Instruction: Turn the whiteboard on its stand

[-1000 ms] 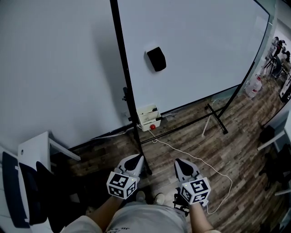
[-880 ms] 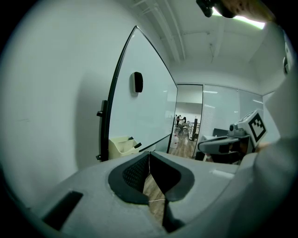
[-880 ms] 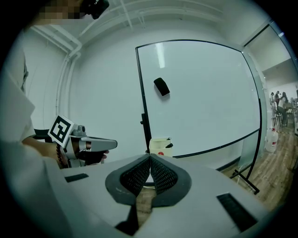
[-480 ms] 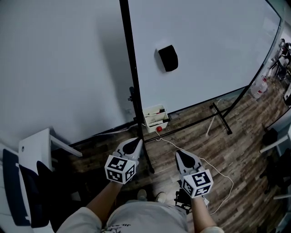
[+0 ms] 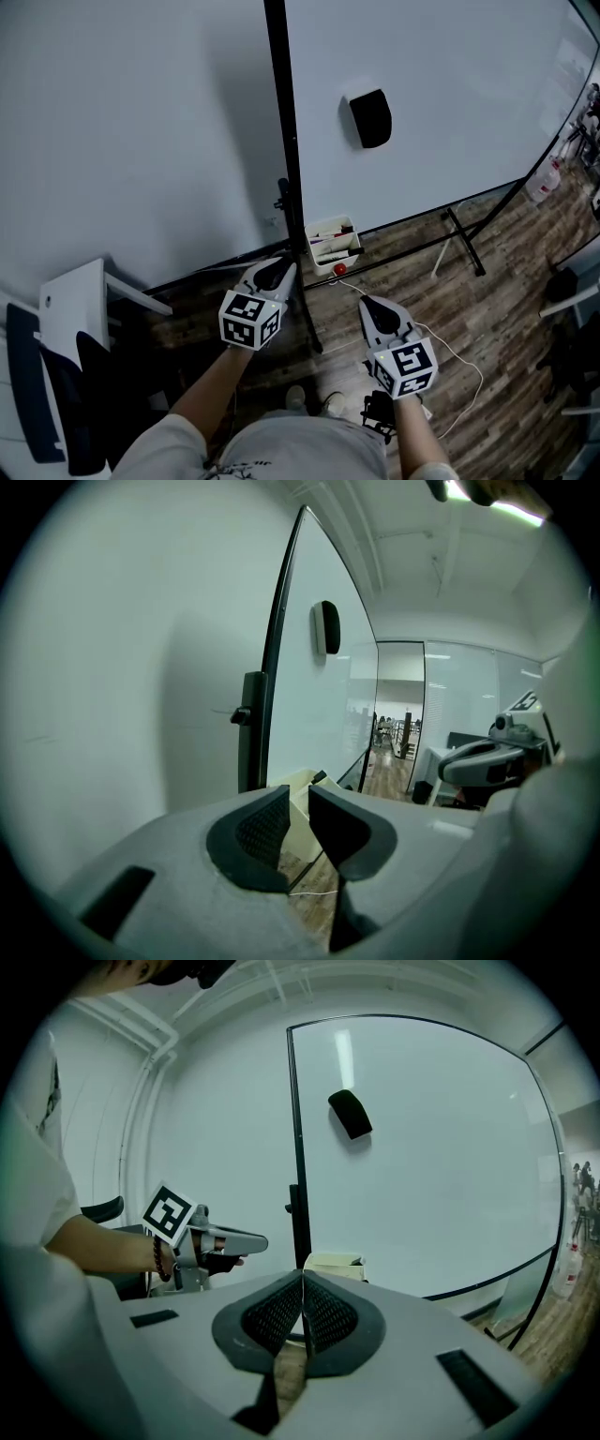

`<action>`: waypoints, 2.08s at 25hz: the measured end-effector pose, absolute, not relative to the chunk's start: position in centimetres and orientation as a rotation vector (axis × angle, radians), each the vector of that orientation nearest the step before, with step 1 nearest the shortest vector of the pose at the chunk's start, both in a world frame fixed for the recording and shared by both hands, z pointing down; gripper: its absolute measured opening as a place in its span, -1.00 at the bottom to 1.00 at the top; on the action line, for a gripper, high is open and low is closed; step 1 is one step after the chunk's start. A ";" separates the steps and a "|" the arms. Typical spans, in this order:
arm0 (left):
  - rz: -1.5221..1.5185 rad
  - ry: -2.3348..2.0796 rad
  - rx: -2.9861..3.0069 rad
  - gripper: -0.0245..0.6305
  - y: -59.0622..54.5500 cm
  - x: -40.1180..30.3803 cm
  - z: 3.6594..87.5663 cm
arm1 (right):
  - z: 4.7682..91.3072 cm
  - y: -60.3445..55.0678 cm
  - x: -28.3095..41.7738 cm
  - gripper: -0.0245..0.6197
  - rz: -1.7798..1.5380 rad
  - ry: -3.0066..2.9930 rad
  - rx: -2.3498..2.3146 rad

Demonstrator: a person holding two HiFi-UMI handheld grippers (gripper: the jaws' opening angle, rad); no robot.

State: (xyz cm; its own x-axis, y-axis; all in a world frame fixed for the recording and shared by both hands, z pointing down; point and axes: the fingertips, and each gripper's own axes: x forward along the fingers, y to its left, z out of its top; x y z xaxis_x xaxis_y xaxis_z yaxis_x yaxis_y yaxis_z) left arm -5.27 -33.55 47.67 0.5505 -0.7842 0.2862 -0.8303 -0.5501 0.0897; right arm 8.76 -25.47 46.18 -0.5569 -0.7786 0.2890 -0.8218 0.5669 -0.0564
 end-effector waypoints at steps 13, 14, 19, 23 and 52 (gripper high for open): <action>0.383 -1.322 2.612 -0.26 -42.2 -6.1 48.5 | 47.9 -25.2 8.1 -0.90 0.345 -2.559 1.350; 0.379 -1.312 2.623 -0.25 -42.7 -5.9 48.5 | 48.1 -25.1 8.2 -0.90 0.350 -2.554 1.354; 0.384 -1.271 2.659 -0.23 -44.4 -5.0 48.7 | 49.2 -24.5 9.2 -0.90 0.377 -2.530 1.377; 0.379 -1.225 2.682 -0.23 -45.7 -4.2 49.1 | 49.9 -24.8 10.0 -0.90 0.402 -2.509 1.398; 0.396 -1.297 2.655 -0.36 -42.0 -6.4 47.5 | 47.6 -25.1 10.4 -0.90 0.442 -2.532 1.396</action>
